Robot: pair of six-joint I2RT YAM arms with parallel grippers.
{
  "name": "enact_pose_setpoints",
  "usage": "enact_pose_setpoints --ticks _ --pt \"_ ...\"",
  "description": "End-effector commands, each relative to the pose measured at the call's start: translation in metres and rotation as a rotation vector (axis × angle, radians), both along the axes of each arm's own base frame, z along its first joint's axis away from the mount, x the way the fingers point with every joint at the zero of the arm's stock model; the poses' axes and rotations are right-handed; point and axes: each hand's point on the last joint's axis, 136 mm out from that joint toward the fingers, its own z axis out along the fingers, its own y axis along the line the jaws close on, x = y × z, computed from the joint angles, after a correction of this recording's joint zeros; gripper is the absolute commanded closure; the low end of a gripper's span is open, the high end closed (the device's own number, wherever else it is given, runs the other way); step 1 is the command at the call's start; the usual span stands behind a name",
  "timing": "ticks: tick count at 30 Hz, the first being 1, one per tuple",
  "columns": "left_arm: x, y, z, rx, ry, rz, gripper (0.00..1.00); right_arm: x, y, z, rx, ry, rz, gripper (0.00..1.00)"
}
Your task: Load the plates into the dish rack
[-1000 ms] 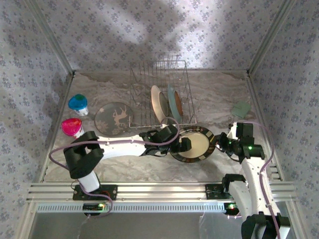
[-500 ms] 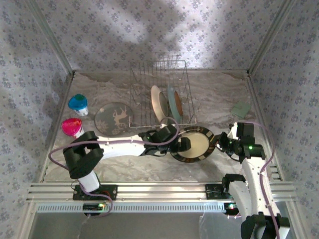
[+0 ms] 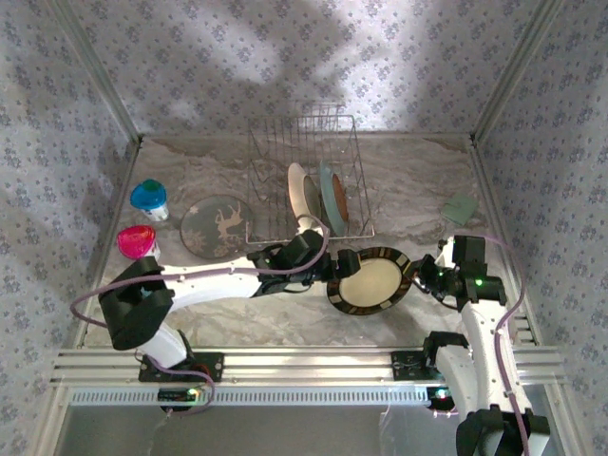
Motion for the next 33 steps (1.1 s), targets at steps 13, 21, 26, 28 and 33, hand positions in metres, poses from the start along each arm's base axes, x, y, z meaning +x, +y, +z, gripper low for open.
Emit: enact_pose_setpoints --ticks 13,21,26,28,33 --pt "-0.011 0.062 0.065 0.026 -0.124 0.038 0.01 -0.005 0.008 0.061 0.022 -0.086 0.038 1.0" --pt "-0.004 0.11 0.092 0.052 -0.181 0.098 0.01 -0.017 0.019 0.095 0.03 -0.129 0.088 1.0" --pt "0.009 0.15 0.117 0.09 -0.24 0.151 0.01 -0.019 0.027 0.124 0.037 -0.19 0.115 1.0" --pt "0.016 0.169 0.13 0.104 -0.268 0.18 0.01 -0.017 0.031 0.138 0.038 -0.22 0.126 1.0" --pt "0.034 0.214 0.158 0.121 -0.324 0.263 0.01 -0.002 0.041 0.172 0.017 -0.279 0.158 1.0"
